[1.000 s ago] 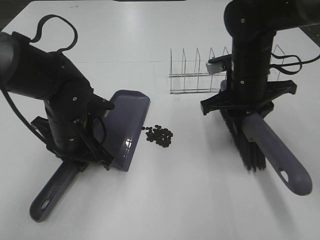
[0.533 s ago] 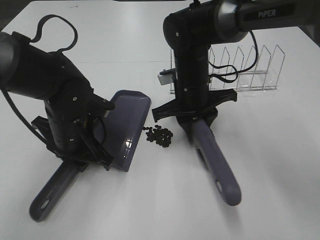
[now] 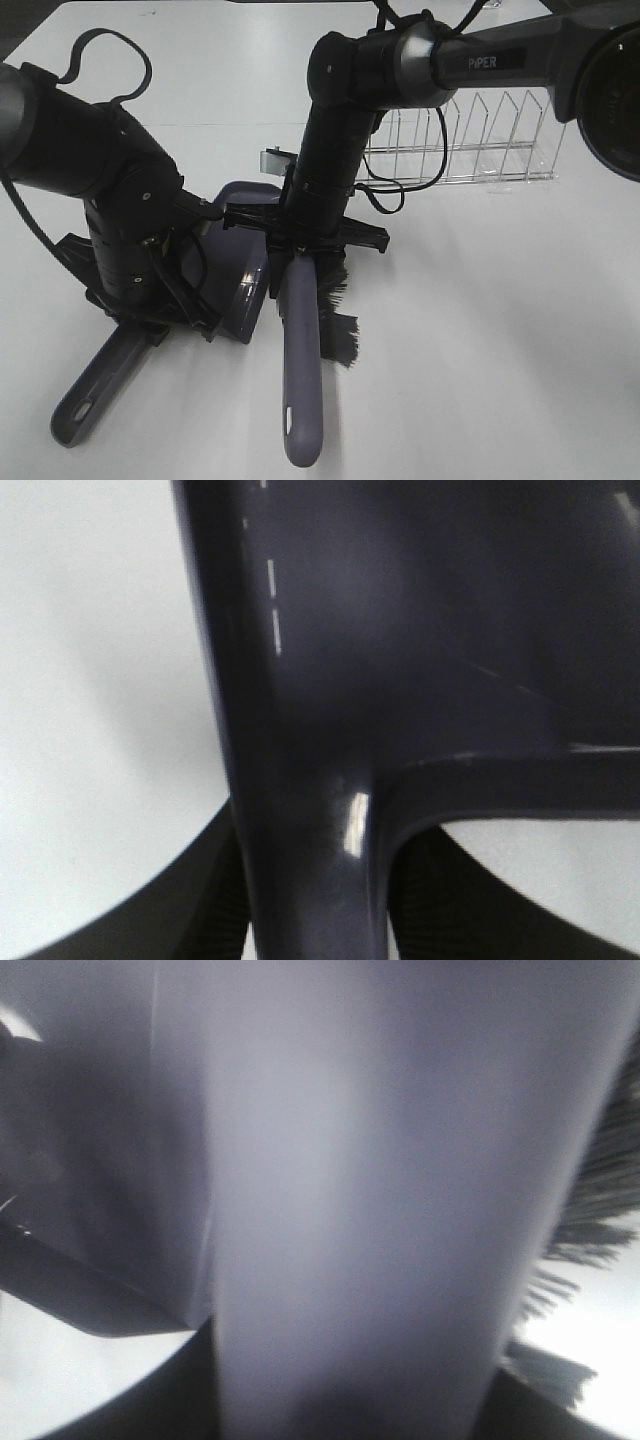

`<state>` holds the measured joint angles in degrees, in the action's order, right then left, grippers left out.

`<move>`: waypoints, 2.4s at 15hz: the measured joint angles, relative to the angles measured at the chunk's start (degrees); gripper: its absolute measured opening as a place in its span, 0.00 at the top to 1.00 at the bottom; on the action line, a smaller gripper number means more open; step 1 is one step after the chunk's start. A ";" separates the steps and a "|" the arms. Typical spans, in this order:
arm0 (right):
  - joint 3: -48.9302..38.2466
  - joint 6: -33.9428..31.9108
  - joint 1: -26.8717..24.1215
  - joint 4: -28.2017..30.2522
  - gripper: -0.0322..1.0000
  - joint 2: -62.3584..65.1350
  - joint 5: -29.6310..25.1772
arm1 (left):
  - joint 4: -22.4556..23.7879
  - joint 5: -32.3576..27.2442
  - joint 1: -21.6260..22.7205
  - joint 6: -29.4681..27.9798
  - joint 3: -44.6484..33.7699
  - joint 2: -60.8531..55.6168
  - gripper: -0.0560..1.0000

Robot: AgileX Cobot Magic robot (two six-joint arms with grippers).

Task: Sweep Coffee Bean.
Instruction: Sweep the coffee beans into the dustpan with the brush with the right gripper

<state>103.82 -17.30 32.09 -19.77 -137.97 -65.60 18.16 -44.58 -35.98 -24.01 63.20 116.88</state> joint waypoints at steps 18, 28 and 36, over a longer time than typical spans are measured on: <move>0.34 5.61 -0.06 -11.34 0.68 -0.17 4.53 | -1.60 -1.20 0.23 -0.17 0.00 0.00 0.61; 4.07 6.47 -0.97 -11.23 0.68 -0.11 3.67 | -2.18 0.11 0.00 0.06 0.00 0.00 0.61; 4.07 6.47 -0.97 -8.14 0.68 0.11 2.01 | -2.41 0.29 0.00 0.06 0.00 0.00 0.61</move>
<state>107.89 -10.83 31.11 -27.90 -137.85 -63.60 15.76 -44.29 -35.98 -23.95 63.20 116.88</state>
